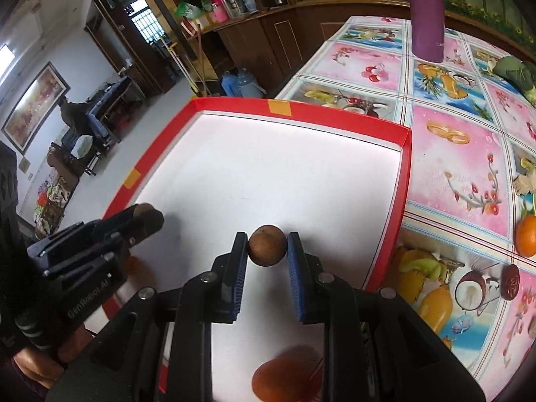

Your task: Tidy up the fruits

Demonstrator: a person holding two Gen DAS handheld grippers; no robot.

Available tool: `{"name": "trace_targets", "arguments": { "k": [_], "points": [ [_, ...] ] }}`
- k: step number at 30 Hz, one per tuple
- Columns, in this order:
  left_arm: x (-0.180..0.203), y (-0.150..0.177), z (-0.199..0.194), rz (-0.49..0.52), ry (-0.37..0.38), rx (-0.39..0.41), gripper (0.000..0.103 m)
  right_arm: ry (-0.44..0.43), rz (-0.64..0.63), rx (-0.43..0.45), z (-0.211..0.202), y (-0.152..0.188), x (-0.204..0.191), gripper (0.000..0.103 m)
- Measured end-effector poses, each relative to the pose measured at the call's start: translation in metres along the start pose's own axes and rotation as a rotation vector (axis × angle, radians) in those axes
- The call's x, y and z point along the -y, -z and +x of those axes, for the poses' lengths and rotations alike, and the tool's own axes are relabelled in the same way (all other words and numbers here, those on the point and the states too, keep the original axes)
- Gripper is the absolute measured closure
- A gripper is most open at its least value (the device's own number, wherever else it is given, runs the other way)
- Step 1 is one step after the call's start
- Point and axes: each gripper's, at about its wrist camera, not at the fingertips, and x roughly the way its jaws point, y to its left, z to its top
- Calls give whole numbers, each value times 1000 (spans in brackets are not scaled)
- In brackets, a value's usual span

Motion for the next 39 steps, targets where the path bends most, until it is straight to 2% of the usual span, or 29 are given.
{"name": "trace_targets", "arguments": {
  "k": [6,12,14,17,22,26,31,37,39],
  "points": [
    [0,3,12,5,-9,-44,81,44,-1,-27,10,1,0,77],
    [0,6,10,18,-28,-46,80,46,-7,-38,8,1,-1,77],
    [2,6,8,21,-43,-51,76,19,4,-38,4,0,0,76],
    [2,7,2,23,-63,-35,64,13,17,3,-11,0,3,74],
    [4,9,-21,25,-67,11,64,13,40,82,-48,6,15,63],
    [10,11,-50,37,-61,69,64,41,43,150,-89,17,25,62],
    [19,9,-98,62,-29,166,64,100,43,237,-160,29,41,63],
    [28,-2,-190,86,22,365,63,178,26,387,-282,32,44,63],
    [35,-8,-227,111,21,454,63,190,42,450,-329,31,43,63]
  ]
}}
